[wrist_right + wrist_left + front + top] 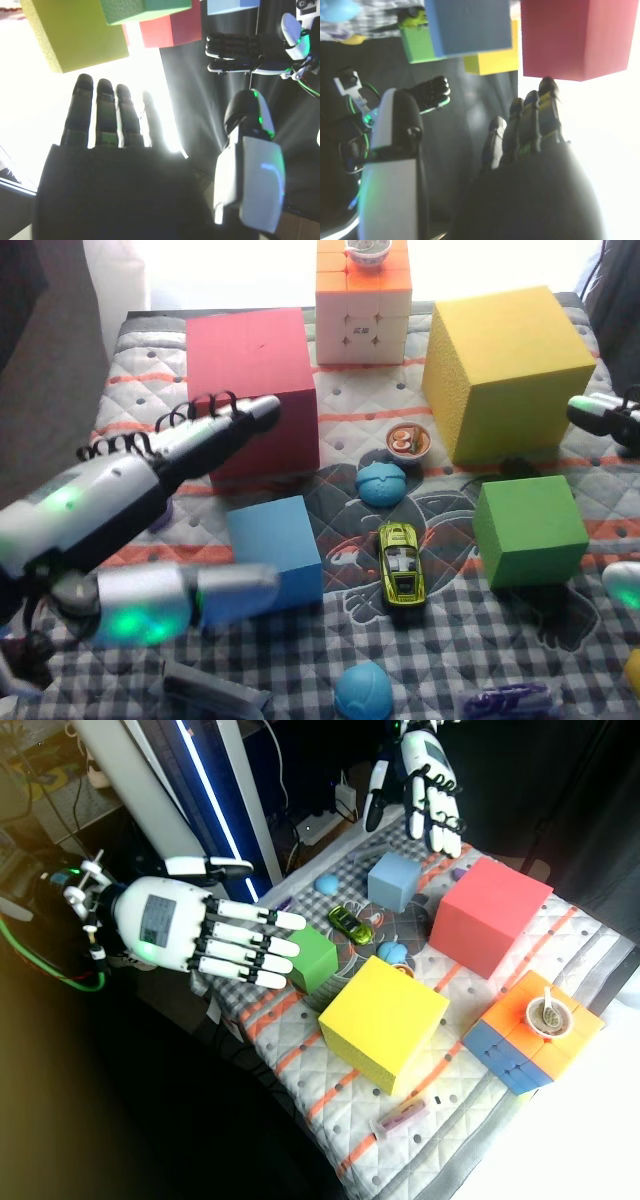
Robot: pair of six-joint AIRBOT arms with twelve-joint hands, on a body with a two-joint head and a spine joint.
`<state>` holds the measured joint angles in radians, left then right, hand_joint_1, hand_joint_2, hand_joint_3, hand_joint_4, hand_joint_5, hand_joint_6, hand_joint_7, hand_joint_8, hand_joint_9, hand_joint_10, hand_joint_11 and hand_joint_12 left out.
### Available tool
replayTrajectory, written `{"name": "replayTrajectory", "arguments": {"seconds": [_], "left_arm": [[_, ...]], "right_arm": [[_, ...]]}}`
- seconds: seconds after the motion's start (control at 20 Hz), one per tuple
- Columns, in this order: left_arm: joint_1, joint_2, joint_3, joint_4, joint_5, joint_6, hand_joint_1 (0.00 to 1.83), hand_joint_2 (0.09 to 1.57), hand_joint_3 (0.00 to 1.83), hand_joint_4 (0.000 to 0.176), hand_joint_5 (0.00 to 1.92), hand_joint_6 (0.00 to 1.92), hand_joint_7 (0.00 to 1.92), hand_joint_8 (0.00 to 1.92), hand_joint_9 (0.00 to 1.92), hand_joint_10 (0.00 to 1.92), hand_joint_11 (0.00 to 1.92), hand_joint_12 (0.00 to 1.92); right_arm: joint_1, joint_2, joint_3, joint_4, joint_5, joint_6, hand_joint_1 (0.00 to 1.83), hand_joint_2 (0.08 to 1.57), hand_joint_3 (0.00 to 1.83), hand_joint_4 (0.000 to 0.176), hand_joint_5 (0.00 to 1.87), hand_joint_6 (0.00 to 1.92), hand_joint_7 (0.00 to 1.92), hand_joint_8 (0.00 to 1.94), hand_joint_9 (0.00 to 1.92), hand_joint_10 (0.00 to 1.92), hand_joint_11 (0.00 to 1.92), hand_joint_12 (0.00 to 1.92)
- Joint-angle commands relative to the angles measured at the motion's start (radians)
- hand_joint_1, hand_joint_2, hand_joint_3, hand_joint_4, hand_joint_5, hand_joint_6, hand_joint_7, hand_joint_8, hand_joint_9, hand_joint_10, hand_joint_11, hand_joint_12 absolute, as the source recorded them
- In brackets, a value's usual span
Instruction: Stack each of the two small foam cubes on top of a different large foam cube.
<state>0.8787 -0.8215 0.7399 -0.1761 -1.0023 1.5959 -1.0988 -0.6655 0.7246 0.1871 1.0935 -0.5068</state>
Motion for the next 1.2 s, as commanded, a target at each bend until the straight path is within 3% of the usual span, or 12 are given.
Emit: {"name": "replayTrajectory", "arguments": {"seconds": [0.0,0.2,0.3,0.4,0.5,0.65,0.8,0.9,0.95,1.0,1.1,1.15], "left_arm": [[-0.016,-0.012,0.005,0.021,-0.094,-0.002,0.43,1.21,0.01,0.063,0.0,0.0,0.0,0.0,0.03,0.01,0.0,0.76],[-0.044,-0.053,0.033,0.006,-0.042,0.002,0.39,1.23,0.0,0.042,0.0,0.0,0.02,0.01,0.03,0.01,0.0,0.69],[-0.052,-0.063,0.038,-0.004,-0.02,0.015,0.5,1.2,0.0,0.05,0.0,0.0,0.04,0.01,0.04,0.02,0.0,0.69],[-0.055,-0.074,0.044,-0.018,0.009,0.03,0.57,1.16,0.0,0.037,0.0,0.0,0.05,0.0,0.06,0.03,0.0,0.93],[-0.056,-0.092,0.055,-0.048,0.055,0.057,0.61,1.12,0.0,0.058,0.0,0.0,0.03,0.0,0.03,0.02,0.0,1.2],[-0.065,-0.117,0.068,-0.073,0.107,0.092,0.76,1.05,0.0,0.086,0.0,0.0,0.0,0.0,0.0,0.0,0.0,1.54],[-0.073,-0.147,0.093,-0.095,0.132,0.093,0.94,1.04,0.0,0.065,0.05,0.01,0.1,0.02,0.12,0.07,0.0,1.47],[-0.078,-0.164,0.103,-0.101,0.14,0.093,1.06,1.07,0.0,0.021,0.2,0.03,0.27,0.07,0.04,0.77,0.0,1.7],[-0.08,-0.169,0.105,-0.101,0.14,0.093,1.13,1.12,0.01,0.0,0.31,0.06,0.3,0.22,0.02,1.03,0.01,1.77],[-0.082,-0.173,0.107,-0.102,0.139,0.093,1.2,1.13,0.0,0.0,0.4,0.09,0.3,0.48,0.05,1.16,0.03,1.76],[-0.086,-0.174,0.106,-0.101,0.129,0.093,1.22,1.18,0.01,0.0,0.23,0.65,0.16,0.99,0.07,1.29,0.0,1.77],[-0.086,-0.17,0.103,-0.098,0.121,0.093,1.23,1.21,0.01,0.0,0.11,0.99,0.1,1.21,0.09,1.46,0.06,1.84]], "right_arm": [[0.018,0.005,0.007,0.004,0.102,0.005,0.59,1.07,0.02,0.0,0.0,0.0,0.0,0.0,0.0,0.0,0.0,0.67],[0.083,-0.029,0.042,-0.002,-0.001,0.005,0.58,1.07,0.0,0.008,0.0,0.0,0.0,0.0,0.0,0.0,0.0,0.5],[0.104,-0.051,0.06,-0.004,-0.051,0.005,0.6,1.04,0.0,0.0,0.0,0.0,0.0,0.0,0.0,0.0,0.0,0.5],[0.118,-0.074,0.077,-0.002,-0.086,0.005,0.61,1.03,0.0,0.0,0.0,0.0,0.0,0.0,0.02,0.02,0.0,0.8],[0.133,-0.103,0.1,0.002,-0.132,0.005,0.63,1.01,0.0,0.0,0.0,0.0,0.0,0.0,0.06,0.06,0.0,1.11],[0.162,-0.129,0.12,0.002,-0.187,0.005,0.7,1.01,0.0,0.02,0.0,0.0,0.0,0.0,0.03,0.08,0.0,1.0],[0.191,-0.147,0.129,0.002,-0.225,0.005,0.76,1.02,0.0,0.019,0.0,0.0,0.0,0.0,0.04,0.12,0.0,0.86],[0.196,-0.155,0.135,0.002,-0.232,0.005,0.83,1.06,0.0,0.0,0.03,0.01,0.09,0.01,0.08,0.3,0.0,1.04],[0.198,-0.157,0.138,0.002,-0.234,0.005,0.94,1.05,0.0,0.0,0.17,0.1,0.28,0.08,0.13,0.63,0.0,1.42],[0.2,-0.161,0.142,0.002,-0.237,0.005,1.03,1.05,0.0,0.0,0.26,0.18,0.4,0.14,0.16,0.85,0.0,1.59],[0.204,-0.162,0.144,0.002,-0.239,0.005,1.15,1.08,0.01,0.0,0.18,0.94,0.4,0.92,0.23,1.33,0.01,1.88],[0.208,-0.162,0.144,0.001,-0.239,0.005,1.27,1.2,0.02,0.0,0.21,1.23,0.64,1.35,0.33,1.57,0.14,1.91]]}}
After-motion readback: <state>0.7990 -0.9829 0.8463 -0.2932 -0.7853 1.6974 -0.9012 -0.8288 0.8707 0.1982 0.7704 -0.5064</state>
